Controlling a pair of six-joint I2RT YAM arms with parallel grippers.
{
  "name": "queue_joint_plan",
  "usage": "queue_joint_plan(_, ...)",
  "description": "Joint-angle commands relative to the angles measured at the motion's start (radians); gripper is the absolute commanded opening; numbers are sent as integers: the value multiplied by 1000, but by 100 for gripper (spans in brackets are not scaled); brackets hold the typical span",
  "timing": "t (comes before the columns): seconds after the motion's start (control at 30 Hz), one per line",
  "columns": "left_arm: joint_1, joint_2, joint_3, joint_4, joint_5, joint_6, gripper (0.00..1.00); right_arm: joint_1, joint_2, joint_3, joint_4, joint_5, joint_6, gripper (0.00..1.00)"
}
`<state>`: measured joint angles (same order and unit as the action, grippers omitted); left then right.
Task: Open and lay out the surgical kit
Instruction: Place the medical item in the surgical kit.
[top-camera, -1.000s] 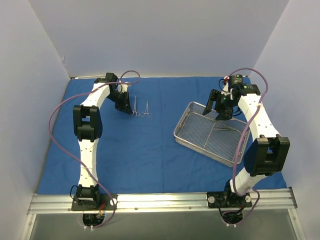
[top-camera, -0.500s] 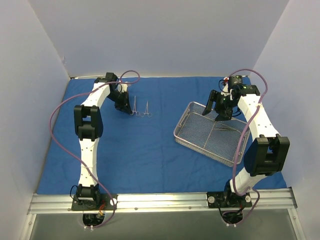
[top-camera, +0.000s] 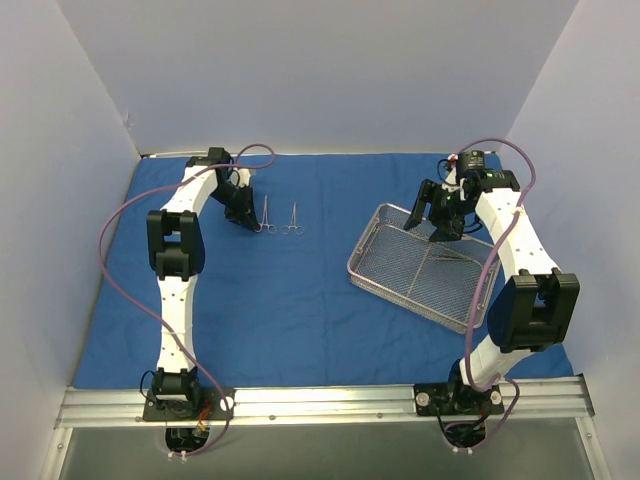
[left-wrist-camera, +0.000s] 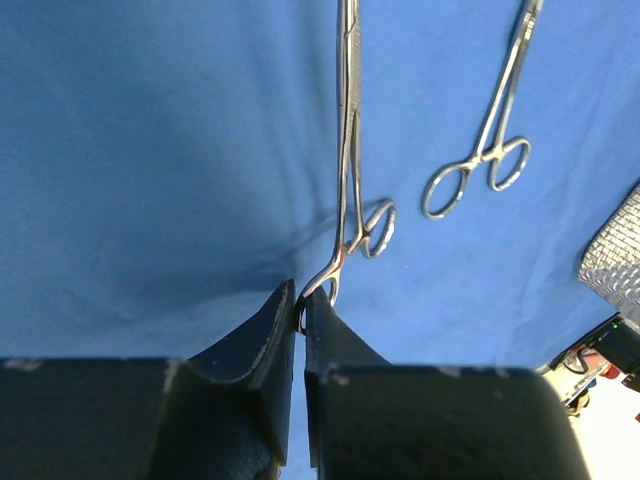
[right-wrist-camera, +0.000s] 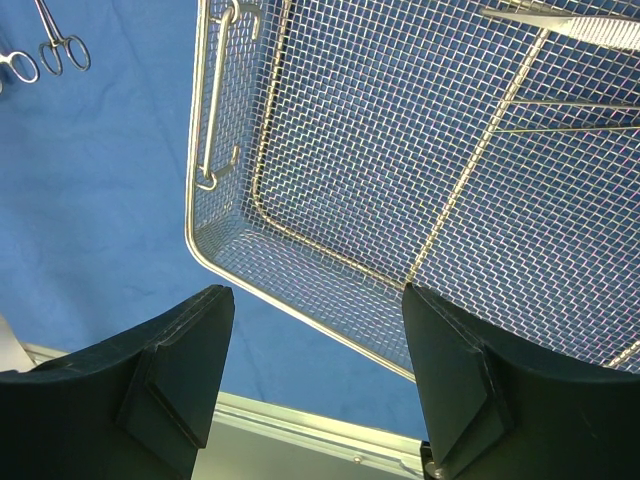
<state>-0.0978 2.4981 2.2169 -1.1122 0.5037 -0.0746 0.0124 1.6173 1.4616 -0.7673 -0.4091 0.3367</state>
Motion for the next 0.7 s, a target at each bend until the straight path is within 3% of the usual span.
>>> queue_joint_plan(0.0,9,22,50,-15,-30,4,14,-6,-48,-10,-18,-14,7,69)
queue_joint_plan(0.23,6,41,66,-15,-13,-1,22,-6,-54,-10,-23,-8,12,68)
queue_joint_plan(0.4,7,35,58,-14,-40,-7,42,-5,-50,-10,-23,-8,13,69)
queue_joint_plan(0.67,9,-79,-37,11,-132,-63,52,-8,-28,17,-6,59,22,70)
